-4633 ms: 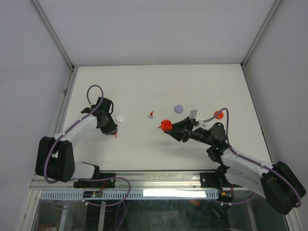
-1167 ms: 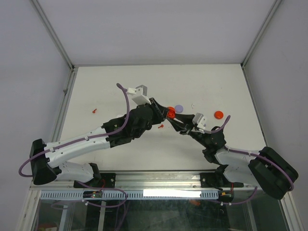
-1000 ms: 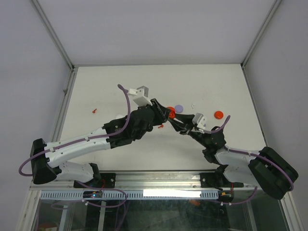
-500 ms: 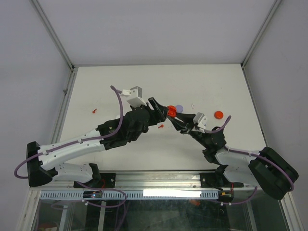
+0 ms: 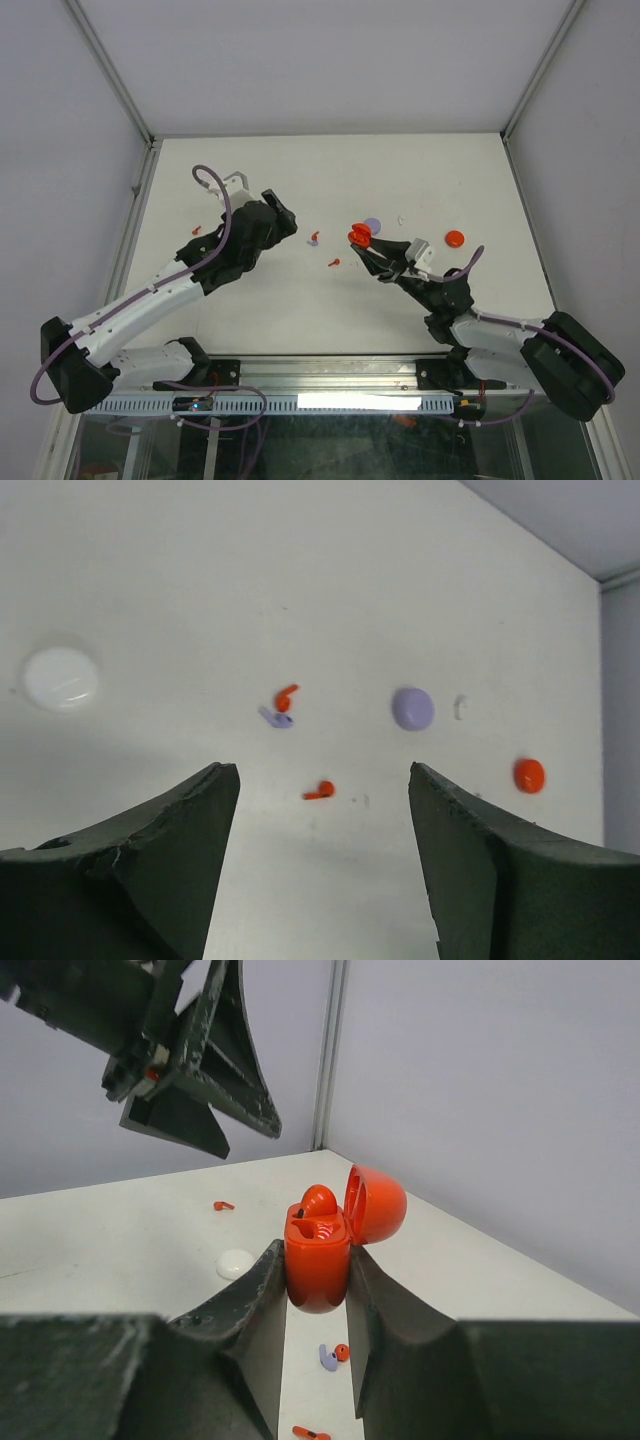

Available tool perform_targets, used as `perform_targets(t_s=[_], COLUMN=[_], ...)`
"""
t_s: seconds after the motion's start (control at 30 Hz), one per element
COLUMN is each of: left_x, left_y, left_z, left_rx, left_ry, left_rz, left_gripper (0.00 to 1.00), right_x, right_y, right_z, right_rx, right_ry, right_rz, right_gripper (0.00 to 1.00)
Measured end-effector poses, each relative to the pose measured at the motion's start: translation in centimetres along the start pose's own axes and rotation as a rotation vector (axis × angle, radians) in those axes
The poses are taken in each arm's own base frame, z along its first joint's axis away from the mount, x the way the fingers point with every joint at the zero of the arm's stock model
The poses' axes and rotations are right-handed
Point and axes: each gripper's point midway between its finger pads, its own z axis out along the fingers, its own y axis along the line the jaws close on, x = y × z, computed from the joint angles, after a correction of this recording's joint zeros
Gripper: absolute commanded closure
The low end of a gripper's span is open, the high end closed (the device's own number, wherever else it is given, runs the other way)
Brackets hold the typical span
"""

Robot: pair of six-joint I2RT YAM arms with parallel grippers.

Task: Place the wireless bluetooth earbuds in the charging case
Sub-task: Adjust the earbud at the center of the board.

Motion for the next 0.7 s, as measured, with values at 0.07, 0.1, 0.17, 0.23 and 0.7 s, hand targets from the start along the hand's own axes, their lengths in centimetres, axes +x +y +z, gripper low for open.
perform_targets(t_s=[0.07,0.1,0.17,0.23,0.7], left_x=[0.1,0.1,0.1,-0.3,-3.3], left_y=[2.8,4.1,6.8,9.0,23.9], left_z=[1.1,1.5,2.3,2.8,7.2], left_rx=[-0.077,-0.11,-0.175,-0.234,-0.631], left_ry=[0.01,0.018,0.035,0.037,0.165], left_rz=[0.007,0.013,0.019,0.021,0.03], left_gripper=[0.29,0.29,0.3,0.3,0.32], right_x=[0.0,0.0,0.0,0.1,0.3], right_y=[0.0,0.0,0.1,0.1,0.4], right_z=[-0.1,-0.2,-0.3,-0.5,-0.9], right_rx=[0.0,0.0,0.0,0.0,-0.011], right_ry=[-0.001,-0.001,-0.001,0.001,0.01], right_rz=[0.0,0.0,0.001,0.002,0.006], right_gripper=[1.0,1.0,1.0,1.0,1.0])
